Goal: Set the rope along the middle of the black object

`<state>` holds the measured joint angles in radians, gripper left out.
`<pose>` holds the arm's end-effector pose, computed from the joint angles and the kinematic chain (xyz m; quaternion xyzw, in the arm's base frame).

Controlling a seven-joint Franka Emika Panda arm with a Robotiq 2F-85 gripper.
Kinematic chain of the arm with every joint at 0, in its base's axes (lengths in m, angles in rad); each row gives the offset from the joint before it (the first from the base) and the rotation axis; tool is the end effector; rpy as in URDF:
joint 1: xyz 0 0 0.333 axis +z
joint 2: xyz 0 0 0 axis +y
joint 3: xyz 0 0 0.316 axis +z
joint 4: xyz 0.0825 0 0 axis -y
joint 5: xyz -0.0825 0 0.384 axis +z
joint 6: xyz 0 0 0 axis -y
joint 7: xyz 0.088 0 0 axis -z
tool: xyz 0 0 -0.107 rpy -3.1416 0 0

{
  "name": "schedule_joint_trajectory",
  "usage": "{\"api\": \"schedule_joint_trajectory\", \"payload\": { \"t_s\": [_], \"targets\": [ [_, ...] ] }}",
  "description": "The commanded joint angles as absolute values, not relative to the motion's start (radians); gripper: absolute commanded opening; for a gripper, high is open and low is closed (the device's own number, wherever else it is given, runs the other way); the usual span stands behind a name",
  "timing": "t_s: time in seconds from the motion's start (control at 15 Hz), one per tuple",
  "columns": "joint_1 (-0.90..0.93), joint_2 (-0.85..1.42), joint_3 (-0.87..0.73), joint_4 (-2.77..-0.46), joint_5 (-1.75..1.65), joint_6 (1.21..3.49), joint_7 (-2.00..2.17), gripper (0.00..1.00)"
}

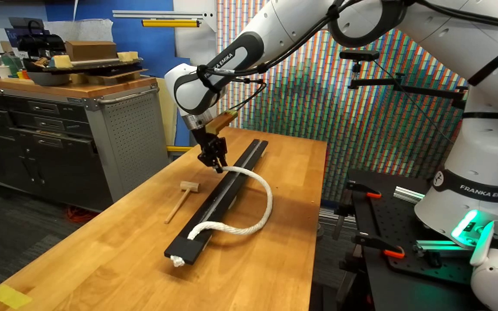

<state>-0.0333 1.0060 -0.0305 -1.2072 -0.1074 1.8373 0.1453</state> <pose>0.7093 -0.0489 0.1374 0.9777 -0.0743 -0.1836 0.0697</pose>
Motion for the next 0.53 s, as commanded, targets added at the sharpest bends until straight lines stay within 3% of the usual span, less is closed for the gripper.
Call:
{"api": "schedule_joint_trajectory", "payload": {
  "t_s": [0.0,0.13,0.47],
  "targets": [
    [-0.034,0.997,-0.04,-1.201,-0.083,1.815,0.124,0.05],
    [-0.035,0.991,-0.041,-1.207,-0.081,1.813,0.128,0.0],
    [-0.054,0.915,-0.046,-1.289,-0.051,1.838,0.169,0.03]
  ]
}}
